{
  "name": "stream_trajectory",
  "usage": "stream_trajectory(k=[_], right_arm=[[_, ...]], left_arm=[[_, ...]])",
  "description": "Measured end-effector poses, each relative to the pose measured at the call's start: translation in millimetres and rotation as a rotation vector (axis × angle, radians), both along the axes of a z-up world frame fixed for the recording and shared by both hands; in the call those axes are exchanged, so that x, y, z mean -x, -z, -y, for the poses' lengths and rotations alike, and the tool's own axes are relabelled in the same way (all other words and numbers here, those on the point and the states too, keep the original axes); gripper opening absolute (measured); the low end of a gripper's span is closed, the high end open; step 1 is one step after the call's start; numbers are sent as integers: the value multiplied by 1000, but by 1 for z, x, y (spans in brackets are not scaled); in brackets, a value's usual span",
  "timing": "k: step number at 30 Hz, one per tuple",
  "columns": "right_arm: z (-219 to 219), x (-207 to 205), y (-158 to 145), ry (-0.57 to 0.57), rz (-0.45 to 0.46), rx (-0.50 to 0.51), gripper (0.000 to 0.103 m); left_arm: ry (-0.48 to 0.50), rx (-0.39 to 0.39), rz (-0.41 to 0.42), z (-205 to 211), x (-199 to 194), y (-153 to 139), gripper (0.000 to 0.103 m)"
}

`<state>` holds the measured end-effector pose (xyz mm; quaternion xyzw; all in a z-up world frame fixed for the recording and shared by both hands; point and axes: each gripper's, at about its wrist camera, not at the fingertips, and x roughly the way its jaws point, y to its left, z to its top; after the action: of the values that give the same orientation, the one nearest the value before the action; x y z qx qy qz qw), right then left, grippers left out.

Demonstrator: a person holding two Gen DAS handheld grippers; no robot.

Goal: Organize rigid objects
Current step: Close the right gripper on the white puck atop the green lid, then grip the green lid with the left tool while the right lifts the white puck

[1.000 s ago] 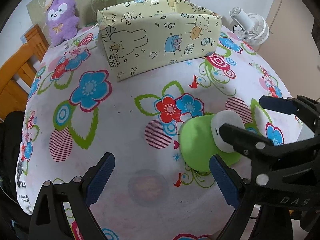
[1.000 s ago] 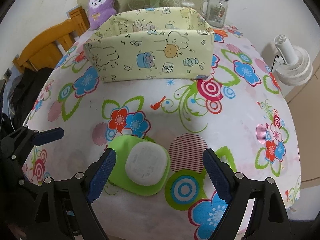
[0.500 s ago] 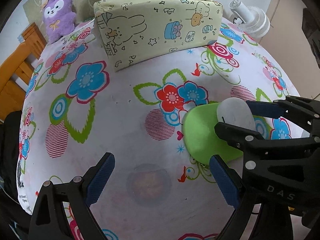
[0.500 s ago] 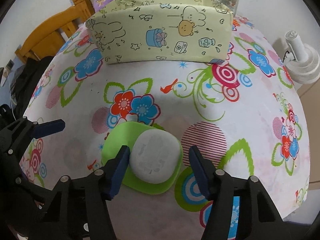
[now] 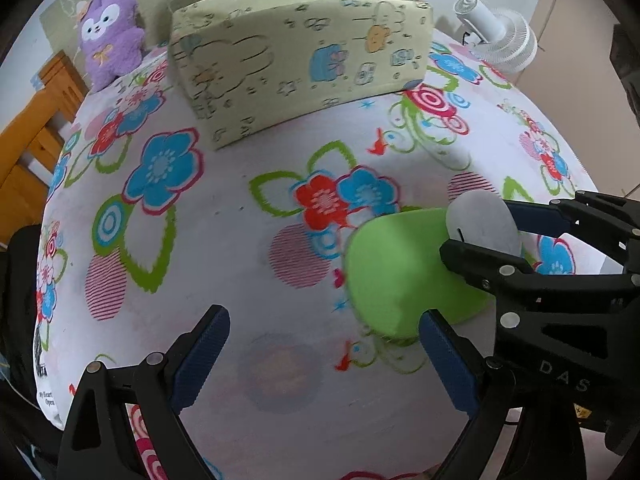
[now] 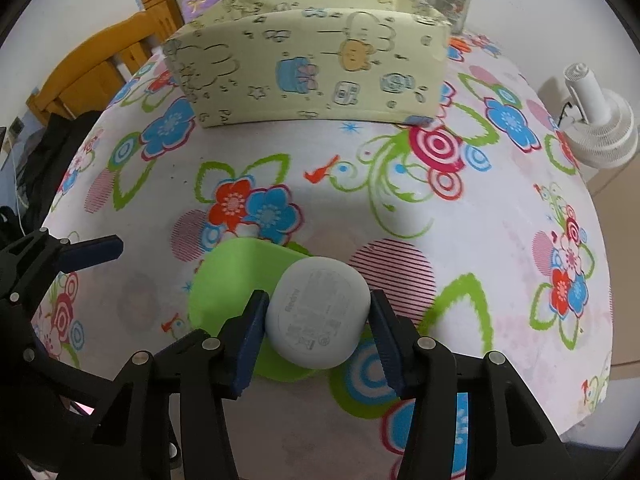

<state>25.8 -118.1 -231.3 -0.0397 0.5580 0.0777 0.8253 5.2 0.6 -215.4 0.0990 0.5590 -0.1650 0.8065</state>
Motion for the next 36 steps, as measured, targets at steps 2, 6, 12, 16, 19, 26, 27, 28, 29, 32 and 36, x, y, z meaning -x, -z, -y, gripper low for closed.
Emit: stream_trajectory(k=[2,6,12,16,19,26,27,28,29,32,36], right_arm=[[8,-1,-1,1,-1,2,54],[28,-4,-4,18,-5,8,54],[52,-9,-3,19,-22,18,54],[62,-13,-2,10,-28,21,54],[69,-17,-2,-3,-29,20,54],[80,-25,3,-31,-43,24,54],[80,-26,4,-39,-44,24,54],[81,-26,5,-49,-43,30,54],[82,-27,5,-56,-43,33,54],[85,-29,7,-69,-45,31,54],[87,-31,10,-91,-50,33,54]], left_arm=[[-3,1,0,6,-2,-1,97],[-22,24,-20,18,-8,0,97],[-46,20,-31,37,-12,1,97],[-81,16,-46,46,-14,5,97],[-122,26,-66,49,-17,9,97],[-206,36,-66,59,-19,14,99],[-213,31,-63,61,-19,15,99],[-220,21,-58,63,-18,15,99],[-223,14,-55,65,-18,16,100],[-231,-9,-43,71,-17,18,101],[-256,-22,-36,80,-19,21,103]])
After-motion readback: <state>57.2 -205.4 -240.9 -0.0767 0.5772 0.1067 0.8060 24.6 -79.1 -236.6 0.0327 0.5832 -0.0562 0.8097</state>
